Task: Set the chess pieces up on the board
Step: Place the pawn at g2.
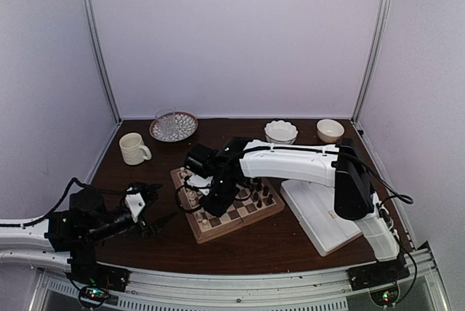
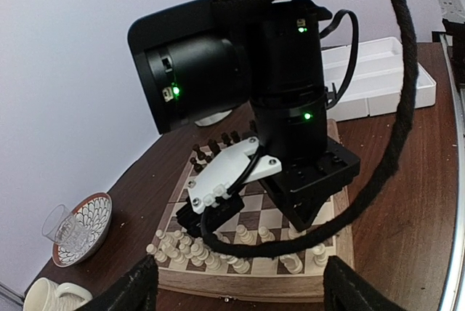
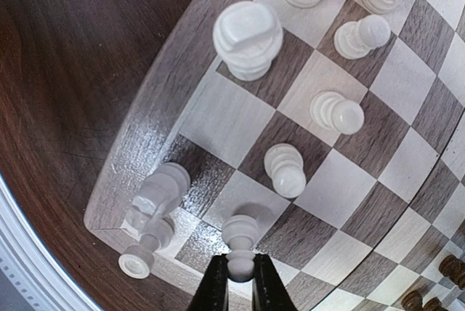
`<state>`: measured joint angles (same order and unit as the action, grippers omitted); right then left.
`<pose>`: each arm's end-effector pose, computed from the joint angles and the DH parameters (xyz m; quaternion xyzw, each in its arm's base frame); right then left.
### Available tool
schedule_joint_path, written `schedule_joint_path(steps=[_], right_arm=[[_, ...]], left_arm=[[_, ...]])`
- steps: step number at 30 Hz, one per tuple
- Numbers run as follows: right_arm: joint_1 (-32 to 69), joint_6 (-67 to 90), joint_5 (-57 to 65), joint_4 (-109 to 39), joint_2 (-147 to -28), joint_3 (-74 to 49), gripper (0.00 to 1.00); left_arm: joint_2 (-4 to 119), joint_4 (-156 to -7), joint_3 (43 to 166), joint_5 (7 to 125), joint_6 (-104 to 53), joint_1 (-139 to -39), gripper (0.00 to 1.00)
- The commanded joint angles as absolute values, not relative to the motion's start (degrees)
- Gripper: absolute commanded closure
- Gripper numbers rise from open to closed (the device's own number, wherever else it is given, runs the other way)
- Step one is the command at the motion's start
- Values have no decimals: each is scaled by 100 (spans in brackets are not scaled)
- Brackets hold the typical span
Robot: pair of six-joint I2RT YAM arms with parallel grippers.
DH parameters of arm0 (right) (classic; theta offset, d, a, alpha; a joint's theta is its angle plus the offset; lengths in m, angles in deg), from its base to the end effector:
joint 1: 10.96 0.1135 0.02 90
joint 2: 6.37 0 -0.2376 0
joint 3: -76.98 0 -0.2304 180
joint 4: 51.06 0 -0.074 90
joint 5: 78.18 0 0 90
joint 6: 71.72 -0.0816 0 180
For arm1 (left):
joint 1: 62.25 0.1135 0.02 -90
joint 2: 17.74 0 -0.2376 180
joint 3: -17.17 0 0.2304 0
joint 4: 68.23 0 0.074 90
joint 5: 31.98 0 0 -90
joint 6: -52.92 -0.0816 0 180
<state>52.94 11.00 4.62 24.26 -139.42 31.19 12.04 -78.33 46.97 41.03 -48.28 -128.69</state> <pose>0.1909 0.4130 0.1427 -0.4764 0.8662 0.1306 0.0756 0.0993 -0.1682 0.2050 0.4013 0.6501 -0.1942 0.6153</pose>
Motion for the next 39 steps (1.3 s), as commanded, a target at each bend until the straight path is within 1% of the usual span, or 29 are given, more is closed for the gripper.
schedule_joint_path(steps=[1,13,21,30,34,39], right_arm=[[5336,1081,583,2481,-14045,3351,96],[5335,1099,555,2482,-14135,3416,94],[5332,1107,546,2442,-14120,3416,83],[5331,1091,532,2381,-14101,3398,83],[5329,1081,522,2331,-14104,3389,87],[5329,1081,554,2293,-14110,3381,88]], left_arm=[[1003,-7761,4852,4024,-4743,-12878,22],[1003,-7789,4869,4062,-4744,-12879,22],[1003,-7783,4869,4062,-4738,-12874,22],[1002,-7795,4870,4097,-4752,-12879,22],[1003,-7796,4869,4106,-4752,-12879,22],[1003,-7796,4870,4114,-4753,-12879,22]])
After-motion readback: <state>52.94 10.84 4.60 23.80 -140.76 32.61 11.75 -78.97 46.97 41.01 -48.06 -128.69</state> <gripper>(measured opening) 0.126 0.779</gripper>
